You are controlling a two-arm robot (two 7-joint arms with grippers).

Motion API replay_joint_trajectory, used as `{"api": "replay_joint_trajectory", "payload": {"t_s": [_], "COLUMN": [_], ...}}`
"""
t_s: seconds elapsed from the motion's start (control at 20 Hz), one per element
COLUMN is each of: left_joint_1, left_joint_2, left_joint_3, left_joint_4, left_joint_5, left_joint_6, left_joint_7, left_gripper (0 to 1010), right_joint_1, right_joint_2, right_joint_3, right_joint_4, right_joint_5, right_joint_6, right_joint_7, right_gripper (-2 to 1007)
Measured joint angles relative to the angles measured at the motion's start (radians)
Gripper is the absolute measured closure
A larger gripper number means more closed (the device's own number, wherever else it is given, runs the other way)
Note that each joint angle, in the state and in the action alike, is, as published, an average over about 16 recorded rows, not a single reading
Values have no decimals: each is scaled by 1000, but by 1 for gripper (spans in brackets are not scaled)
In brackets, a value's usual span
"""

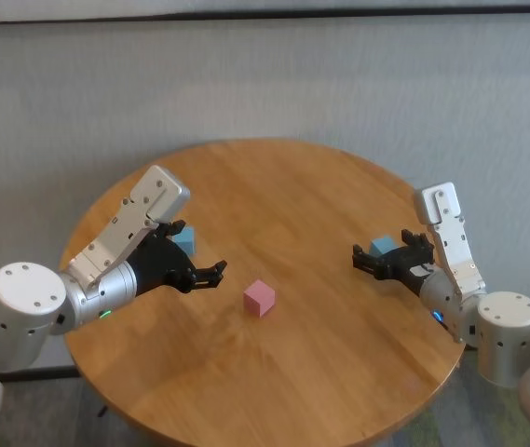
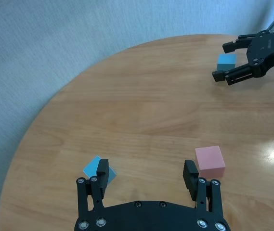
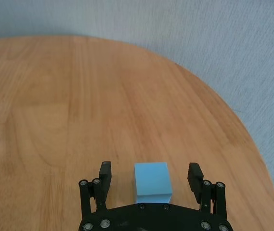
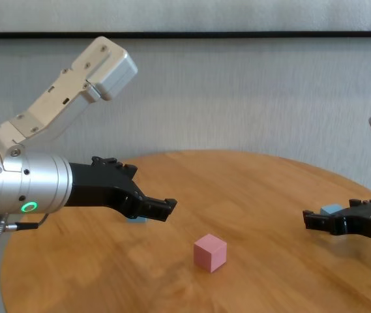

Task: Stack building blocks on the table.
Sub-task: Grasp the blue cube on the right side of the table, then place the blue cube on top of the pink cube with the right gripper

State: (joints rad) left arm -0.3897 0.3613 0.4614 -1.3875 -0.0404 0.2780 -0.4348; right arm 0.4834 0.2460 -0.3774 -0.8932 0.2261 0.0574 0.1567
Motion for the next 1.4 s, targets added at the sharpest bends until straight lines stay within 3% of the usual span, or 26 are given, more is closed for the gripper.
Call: {"api": "replay_joint_trajectory", "payload": {"t_s": [0.3,0.6,1.4], "left_joint_1": [0,0,0], "left_joint_2": [0,0,0], "left_joint_3": [0,0,0], "left_joint_4": [0,0,0], "left_joint_5": [0,0,0], "left_joint_6": [0,0,0], "left_joint_7": [0,0,0], "left_gripper": [9,10,9], "right_joint_1": [2,4,5], "right_joint_2": [-6,-11,-22], "right_joint_3": [10,19,47], "right_joint_4": [10,20,31], "right_joint_5": [-8,-25,-62], "right_joint_6": [4,1,-1], "right_joint_7": [4,-5,-8], "right_gripper": [5,76,539]}}
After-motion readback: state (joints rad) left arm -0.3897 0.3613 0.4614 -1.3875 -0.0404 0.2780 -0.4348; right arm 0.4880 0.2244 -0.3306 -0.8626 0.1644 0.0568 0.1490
